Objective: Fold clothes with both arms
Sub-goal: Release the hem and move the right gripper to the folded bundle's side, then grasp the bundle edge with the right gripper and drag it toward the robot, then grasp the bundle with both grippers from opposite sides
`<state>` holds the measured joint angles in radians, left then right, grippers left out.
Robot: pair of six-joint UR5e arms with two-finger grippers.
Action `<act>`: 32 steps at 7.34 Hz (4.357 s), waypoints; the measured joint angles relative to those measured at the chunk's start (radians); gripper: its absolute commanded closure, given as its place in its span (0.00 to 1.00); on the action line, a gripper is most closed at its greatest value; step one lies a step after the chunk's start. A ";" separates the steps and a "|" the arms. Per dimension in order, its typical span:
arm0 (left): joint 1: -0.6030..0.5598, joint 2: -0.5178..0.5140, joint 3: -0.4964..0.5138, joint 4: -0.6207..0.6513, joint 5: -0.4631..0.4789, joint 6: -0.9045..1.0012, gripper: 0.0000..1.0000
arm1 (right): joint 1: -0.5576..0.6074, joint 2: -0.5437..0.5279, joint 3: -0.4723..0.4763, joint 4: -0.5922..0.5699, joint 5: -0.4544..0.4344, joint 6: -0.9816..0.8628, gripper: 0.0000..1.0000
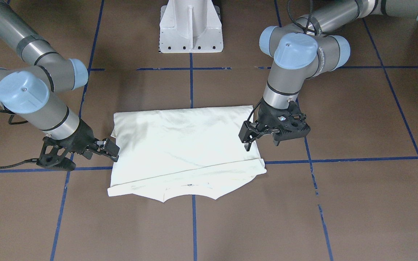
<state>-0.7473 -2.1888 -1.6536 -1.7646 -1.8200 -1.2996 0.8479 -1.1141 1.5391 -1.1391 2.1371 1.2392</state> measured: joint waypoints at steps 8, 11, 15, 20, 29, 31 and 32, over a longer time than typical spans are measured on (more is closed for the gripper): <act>0.028 -0.002 -0.078 0.062 -0.014 -0.040 0.00 | -0.231 -0.174 0.176 -0.008 -0.150 0.059 1.00; 0.028 0.000 -0.097 0.063 -0.015 -0.046 0.00 | -0.231 -0.200 0.184 -0.007 -0.147 0.054 1.00; 0.029 0.003 -0.099 0.062 -0.013 -0.055 0.00 | -0.234 -0.225 0.232 -0.009 -0.123 0.064 1.00; 0.030 0.002 -0.105 0.062 -0.010 -0.056 0.00 | -0.496 -0.506 0.503 -0.004 -0.125 0.125 1.00; 0.287 0.036 -0.148 0.062 -0.004 -0.387 0.07 | -0.452 -0.484 0.695 0.007 -0.276 0.336 0.00; 0.363 0.038 -0.115 0.061 0.023 -0.517 0.14 | -0.338 -0.414 0.667 0.006 -0.267 0.332 0.00; 0.376 0.037 -0.095 0.061 0.037 -0.548 0.16 | -0.317 -0.380 0.638 0.006 -0.268 0.331 0.00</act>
<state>-0.3714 -2.1516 -1.7489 -1.7037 -1.7827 -1.8476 0.5312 -1.4945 2.1776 -1.1331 1.8689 1.5707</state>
